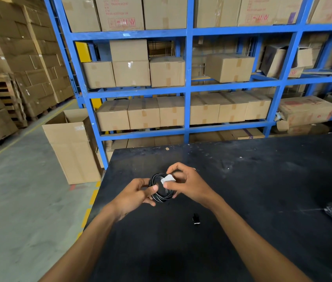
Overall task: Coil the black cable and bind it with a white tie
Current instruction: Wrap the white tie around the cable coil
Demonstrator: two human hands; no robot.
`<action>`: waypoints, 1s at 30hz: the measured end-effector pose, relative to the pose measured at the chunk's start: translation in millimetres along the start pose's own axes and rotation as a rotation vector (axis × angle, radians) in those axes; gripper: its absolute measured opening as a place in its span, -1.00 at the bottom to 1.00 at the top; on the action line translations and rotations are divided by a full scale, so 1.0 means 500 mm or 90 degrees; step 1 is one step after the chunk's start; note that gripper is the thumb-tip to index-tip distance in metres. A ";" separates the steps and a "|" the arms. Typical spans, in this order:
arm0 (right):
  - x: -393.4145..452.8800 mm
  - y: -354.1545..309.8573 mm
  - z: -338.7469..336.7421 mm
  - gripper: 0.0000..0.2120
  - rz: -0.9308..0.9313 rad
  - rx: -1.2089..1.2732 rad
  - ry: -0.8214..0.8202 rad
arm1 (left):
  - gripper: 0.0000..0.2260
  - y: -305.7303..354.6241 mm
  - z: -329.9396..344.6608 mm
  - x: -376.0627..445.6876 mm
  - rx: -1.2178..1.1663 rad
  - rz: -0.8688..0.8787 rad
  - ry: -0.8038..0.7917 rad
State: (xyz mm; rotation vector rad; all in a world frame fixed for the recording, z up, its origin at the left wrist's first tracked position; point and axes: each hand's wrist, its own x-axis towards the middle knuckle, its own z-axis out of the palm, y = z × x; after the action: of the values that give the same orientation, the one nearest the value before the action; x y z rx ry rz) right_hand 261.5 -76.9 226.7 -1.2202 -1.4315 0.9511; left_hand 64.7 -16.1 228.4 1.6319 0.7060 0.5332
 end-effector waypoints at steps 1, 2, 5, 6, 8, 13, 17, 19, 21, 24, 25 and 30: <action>0.001 -0.004 0.002 -0.78 -0.010 -0.007 0.010 | -0.78 0.004 0.001 -0.001 0.001 0.006 0.001; 0.003 -0.007 0.002 -0.78 -0.019 -0.016 0.030 | -0.79 0.006 0.001 0.000 -0.004 0.012 0.002; 0.007 -0.006 0.006 -0.84 -0.030 -0.020 0.090 | -0.80 0.009 0.001 0.002 -0.038 0.012 0.010; 0.007 -0.004 0.008 -0.84 -0.030 -0.016 0.102 | -0.80 0.009 0.002 0.003 -0.051 0.005 0.014; 0.006 0.003 0.012 -0.84 -0.030 0.006 0.121 | -0.81 0.004 0.005 0.006 -0.076 -0.011 0.021; -0.007 0.028 0.006 -0.85 -0.001 0.035 0.138 | -0.83 -0.013 0.029 0.010 -0.126 -0.045 0.035; -0.013 0.052 -0.016 -0.89 0.028 0.004 0.113 | -0.80 -0.032 0.054 0.017 -0.159 -0.084 0.007; -0.011 0.064 -0.028 -0.92 0.037 0.007 0.098 | -0.79 -0.045 0.064 0.024 -0.174 -0.098 0.010; -0.008 0.080 -0.038 -0.91 0.056 0.041 0.098 | -0.79 -0.058 0.069 0.036 -0.193 -0.109 0.021; -0.004 0.134 -0.057 -0.79 0.146 0.079 0.153 | -0.77 -0.079 0.071 0.061 -0.201 -0.125 0.063; -0.004 0.163 -0.066 -0.80 0.181 0.066 0.170 | -0.77 -0.088 0.072 0.071 -0.205 -0.133 0.071; -0.006 0.316 -0.090 -0.83 0.305 -0.146 0.176 | -0.79 -0.132 0.078 0.107 -0.215 -0.152 0.082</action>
State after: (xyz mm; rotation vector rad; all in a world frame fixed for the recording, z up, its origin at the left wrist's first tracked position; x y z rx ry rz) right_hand 338.1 -52.1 83.4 -1.8421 -1.0678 0.9001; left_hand 119.4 0.5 154.7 1.1897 0.8440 0.5536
